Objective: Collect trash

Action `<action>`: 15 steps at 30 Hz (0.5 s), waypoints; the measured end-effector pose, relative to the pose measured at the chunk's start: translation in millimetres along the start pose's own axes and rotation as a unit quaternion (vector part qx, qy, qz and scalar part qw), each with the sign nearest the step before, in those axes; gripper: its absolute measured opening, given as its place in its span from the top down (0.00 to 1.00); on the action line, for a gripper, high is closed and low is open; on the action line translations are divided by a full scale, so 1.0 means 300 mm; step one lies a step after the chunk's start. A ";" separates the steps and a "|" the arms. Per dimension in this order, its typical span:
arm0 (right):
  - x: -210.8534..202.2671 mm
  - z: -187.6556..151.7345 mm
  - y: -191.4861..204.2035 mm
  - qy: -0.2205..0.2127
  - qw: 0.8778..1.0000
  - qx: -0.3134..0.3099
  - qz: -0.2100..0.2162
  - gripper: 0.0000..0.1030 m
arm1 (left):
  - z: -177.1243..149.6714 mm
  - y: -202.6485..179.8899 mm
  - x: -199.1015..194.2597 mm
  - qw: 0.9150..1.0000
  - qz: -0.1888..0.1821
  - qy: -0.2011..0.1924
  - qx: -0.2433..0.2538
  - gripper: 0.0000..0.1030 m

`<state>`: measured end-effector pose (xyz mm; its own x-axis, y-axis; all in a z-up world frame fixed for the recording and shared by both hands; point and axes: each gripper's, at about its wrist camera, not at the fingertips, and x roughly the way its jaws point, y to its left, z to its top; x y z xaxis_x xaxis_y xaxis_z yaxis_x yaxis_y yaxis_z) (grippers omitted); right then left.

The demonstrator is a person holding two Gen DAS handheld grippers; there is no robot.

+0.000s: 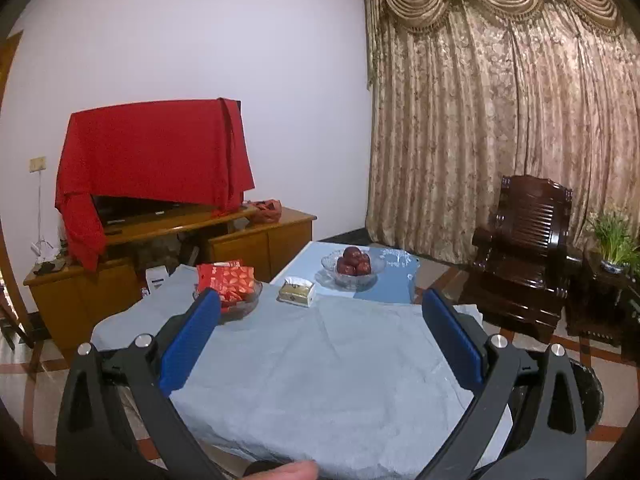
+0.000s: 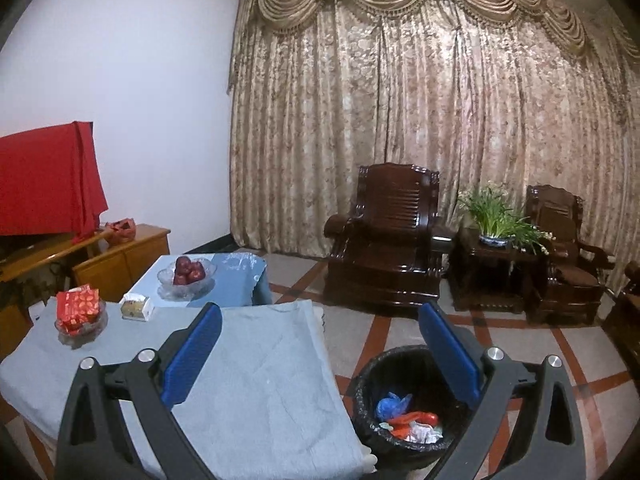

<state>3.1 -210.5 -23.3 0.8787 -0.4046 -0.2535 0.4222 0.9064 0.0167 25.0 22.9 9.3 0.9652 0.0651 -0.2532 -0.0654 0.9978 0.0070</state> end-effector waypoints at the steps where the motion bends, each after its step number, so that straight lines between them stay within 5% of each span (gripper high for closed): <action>1: -0.002 0.000 0.008 -0.002 1.000 0.000 -0.002 0.06 | 0.003 0.003 -0.003 1.000 0.002 -0.002 -0.001 0.05; 15: 0.024 -0.009 0.002 0.002 1.000 0.001 -0.011 0.06 | -0.003 -0.002 -0.013 1.000 0.002 -0.011 -0.003 0.05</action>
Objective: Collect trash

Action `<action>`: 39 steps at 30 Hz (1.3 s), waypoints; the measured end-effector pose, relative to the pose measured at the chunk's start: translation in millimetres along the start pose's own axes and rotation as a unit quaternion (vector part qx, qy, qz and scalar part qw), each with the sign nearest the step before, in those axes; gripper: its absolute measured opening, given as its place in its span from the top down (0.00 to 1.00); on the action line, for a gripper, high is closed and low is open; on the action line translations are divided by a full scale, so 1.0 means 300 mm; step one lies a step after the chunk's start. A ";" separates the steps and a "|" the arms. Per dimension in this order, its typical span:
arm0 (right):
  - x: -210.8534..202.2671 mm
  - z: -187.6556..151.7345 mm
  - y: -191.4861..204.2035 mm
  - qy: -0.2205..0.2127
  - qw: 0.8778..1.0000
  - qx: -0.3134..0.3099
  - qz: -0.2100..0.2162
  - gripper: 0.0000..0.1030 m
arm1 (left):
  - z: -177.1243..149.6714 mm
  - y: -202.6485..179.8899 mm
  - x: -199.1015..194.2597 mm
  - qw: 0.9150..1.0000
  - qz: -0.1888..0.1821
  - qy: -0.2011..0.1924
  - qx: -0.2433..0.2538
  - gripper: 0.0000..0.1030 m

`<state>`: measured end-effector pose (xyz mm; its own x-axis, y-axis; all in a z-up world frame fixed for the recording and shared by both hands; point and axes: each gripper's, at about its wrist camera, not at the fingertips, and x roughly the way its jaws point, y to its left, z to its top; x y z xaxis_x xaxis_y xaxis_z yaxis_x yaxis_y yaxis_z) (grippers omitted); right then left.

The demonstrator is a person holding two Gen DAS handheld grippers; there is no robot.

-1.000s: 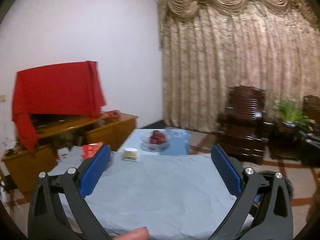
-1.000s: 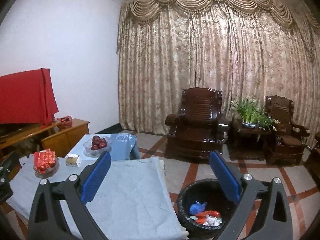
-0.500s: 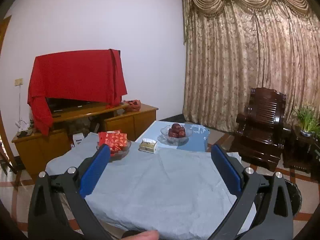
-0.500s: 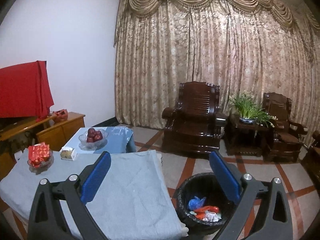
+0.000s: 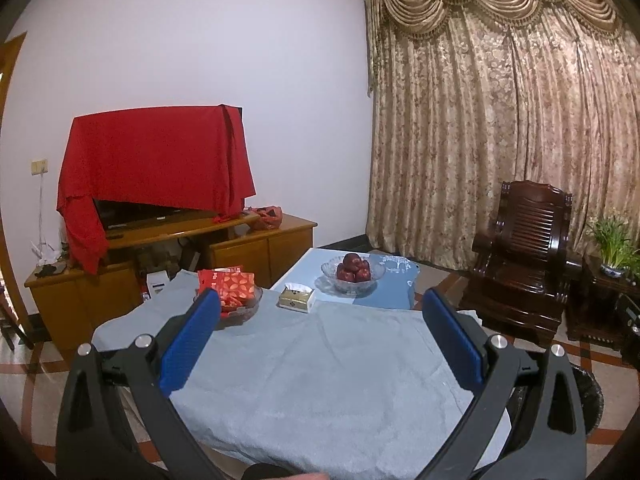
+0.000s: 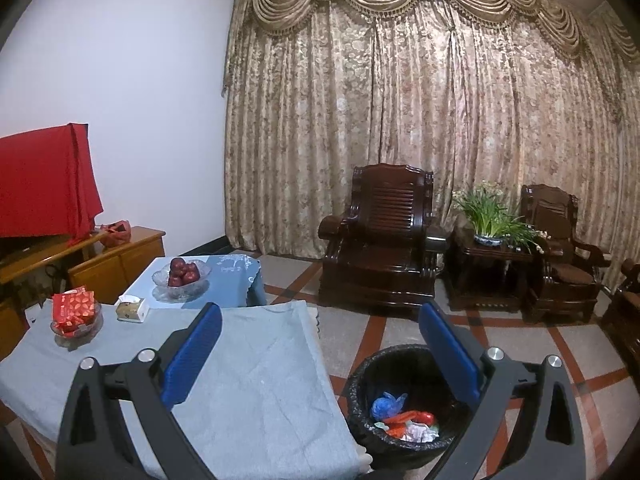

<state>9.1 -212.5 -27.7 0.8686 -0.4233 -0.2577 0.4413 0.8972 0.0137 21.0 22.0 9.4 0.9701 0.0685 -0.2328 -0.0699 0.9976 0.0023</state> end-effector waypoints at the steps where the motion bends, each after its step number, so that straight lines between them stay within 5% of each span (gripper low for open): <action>1: 0.001 -0.002 -0.002 0.000 1.000 0.000 -0.001 0.06 | -0.001 -0.003 -0.005 1.000 0.003 -0.005 0.002 0.05; 39: 0.002 0.009 -0.032 -0.011 1.000 0.015 -0.016 0.06 | -0.003 0.024 0.021 1.000 -0.007 -0.008 -0.001 0.05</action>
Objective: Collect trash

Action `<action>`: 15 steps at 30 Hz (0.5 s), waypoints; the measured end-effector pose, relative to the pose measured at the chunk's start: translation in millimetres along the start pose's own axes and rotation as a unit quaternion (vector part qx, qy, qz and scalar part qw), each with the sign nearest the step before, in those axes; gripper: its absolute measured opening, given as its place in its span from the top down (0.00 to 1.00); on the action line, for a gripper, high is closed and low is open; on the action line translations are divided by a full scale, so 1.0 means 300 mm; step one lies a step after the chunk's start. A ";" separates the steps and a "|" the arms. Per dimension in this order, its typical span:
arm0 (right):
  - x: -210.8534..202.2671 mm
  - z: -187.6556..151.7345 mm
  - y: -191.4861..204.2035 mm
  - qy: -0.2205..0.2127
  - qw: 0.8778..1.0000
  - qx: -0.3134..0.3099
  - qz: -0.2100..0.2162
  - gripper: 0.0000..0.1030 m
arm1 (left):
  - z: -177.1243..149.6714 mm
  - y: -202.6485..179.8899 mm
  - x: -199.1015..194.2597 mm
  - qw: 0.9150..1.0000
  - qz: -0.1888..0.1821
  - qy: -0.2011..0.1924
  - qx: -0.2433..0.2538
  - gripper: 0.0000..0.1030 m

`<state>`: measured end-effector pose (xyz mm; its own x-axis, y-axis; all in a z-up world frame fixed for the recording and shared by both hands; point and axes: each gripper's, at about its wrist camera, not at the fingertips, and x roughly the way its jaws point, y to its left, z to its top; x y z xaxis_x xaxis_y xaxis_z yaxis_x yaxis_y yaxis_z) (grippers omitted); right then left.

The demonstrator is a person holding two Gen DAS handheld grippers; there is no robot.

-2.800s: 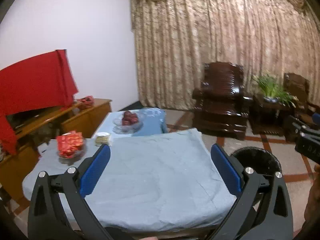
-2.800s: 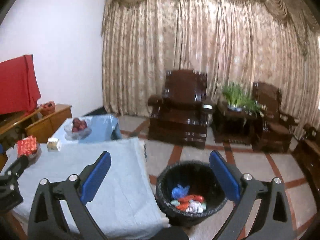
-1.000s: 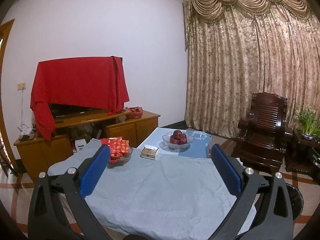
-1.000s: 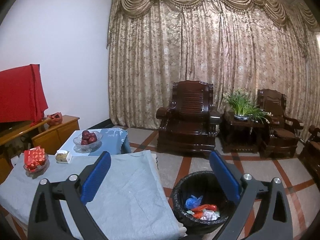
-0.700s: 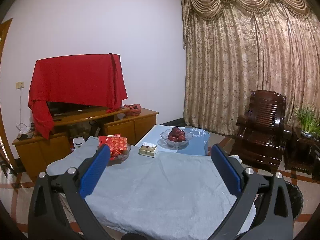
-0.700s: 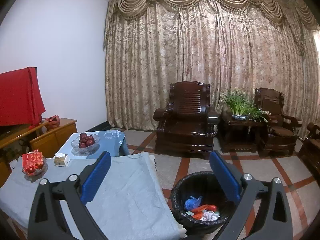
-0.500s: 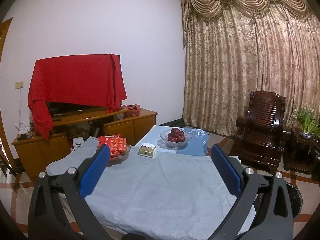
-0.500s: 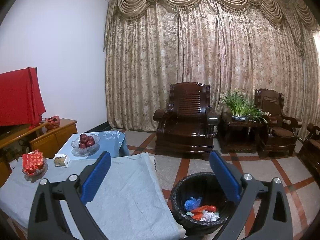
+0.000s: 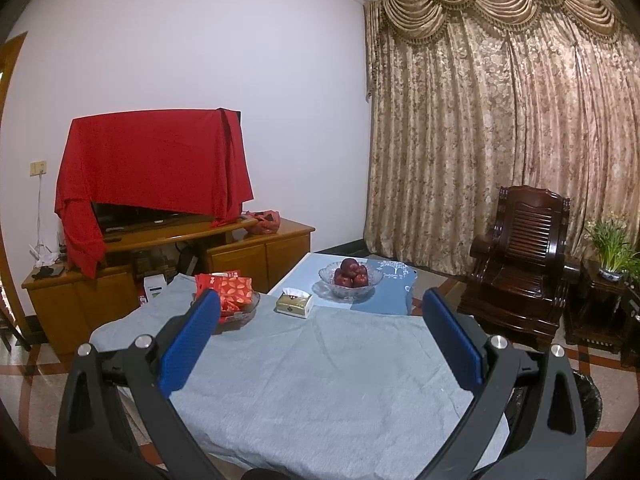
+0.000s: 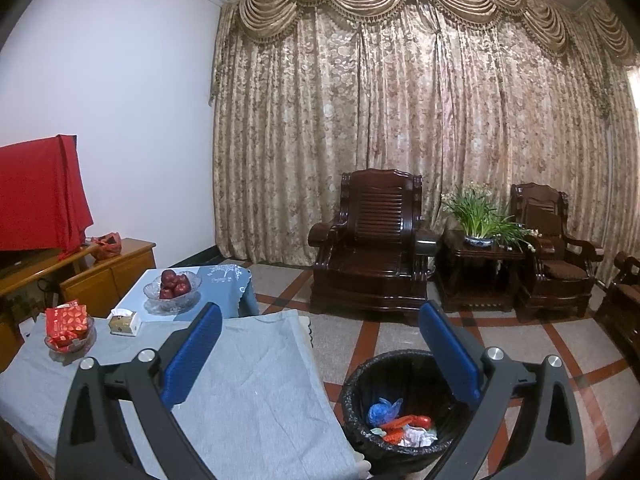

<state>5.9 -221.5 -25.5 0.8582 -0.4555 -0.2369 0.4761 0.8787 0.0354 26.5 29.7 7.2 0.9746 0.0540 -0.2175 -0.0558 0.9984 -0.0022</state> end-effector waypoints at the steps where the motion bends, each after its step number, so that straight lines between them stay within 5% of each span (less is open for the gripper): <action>1: -0.001 0.000 0.000 0.000 1.000 0.000 0.000 0.06 | 0.000 -0.001 0.000 1.000 0.000 0.000 0.000 0.05; 15: 0.008 -0.003 -0.006 0.004 1.000 0.003 -0.001 0.06 | 0.000 -0.006 -0.001 1.000 -0.001 0.005 0.002 0.05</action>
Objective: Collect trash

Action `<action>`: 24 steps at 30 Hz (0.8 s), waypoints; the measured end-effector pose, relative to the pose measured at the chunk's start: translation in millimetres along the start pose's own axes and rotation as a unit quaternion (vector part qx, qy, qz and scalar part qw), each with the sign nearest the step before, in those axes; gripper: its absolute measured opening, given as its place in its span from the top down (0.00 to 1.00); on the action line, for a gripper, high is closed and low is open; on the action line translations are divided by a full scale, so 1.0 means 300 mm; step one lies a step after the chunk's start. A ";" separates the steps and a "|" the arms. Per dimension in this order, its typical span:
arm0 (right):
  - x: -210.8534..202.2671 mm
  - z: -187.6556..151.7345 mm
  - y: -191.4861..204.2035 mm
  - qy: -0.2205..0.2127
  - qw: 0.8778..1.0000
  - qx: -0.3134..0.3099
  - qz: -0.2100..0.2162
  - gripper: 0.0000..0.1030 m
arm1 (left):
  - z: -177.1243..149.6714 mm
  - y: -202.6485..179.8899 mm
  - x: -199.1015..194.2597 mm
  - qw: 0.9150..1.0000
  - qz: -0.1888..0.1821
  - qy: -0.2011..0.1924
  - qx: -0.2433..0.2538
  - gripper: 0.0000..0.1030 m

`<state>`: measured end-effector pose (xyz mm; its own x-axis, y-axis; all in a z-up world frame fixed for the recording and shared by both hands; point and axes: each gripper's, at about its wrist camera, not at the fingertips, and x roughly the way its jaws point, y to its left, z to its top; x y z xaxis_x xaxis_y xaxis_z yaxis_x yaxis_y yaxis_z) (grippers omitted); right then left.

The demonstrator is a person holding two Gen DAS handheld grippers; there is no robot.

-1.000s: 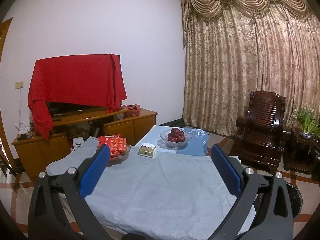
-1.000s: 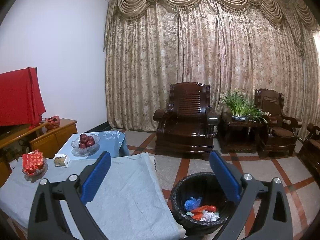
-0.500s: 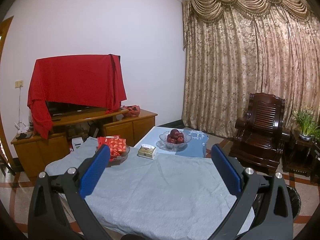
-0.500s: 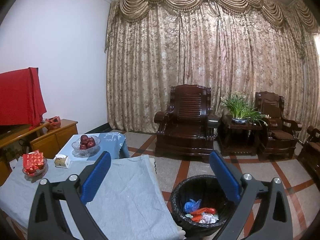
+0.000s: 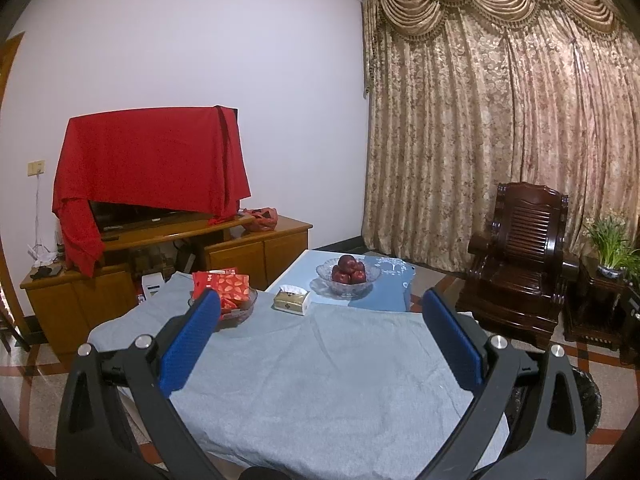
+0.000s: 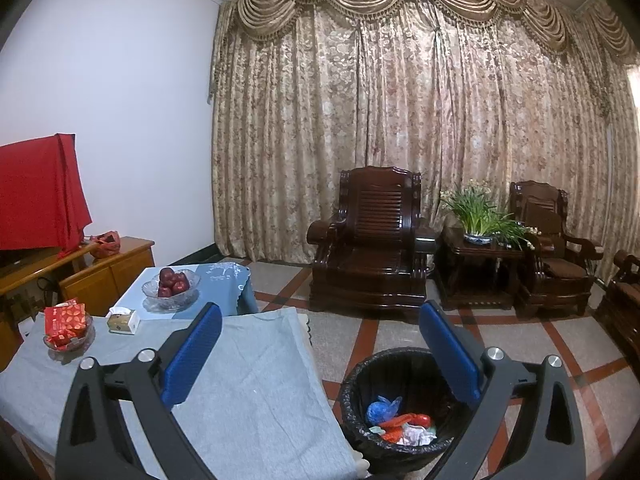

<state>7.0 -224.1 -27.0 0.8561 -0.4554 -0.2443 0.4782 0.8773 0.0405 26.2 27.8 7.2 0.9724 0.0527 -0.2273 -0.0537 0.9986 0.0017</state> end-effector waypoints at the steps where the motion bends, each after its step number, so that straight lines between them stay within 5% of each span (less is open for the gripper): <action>1: 0.003 0.000 -0.005 0.000 1.000 0.000 0.000 0.06 | 0.000 0.002 -0.001 1.000 0.000 0.000 0.000 0.05; 24: 0.005 0.006 -0.011 0.001 1.000 -0.001 0.000 0.06 | 0.001 -0.014 -0.003 1.000 -0.001 0.000 0.000 0.05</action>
<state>7.0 -228.0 -25.7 0.8561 -0.4545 -0.2461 0.4772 0.8779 0.0386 25.5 23.7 7.6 0.9725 0.0511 -0.2272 -0.0522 0.9986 0.0013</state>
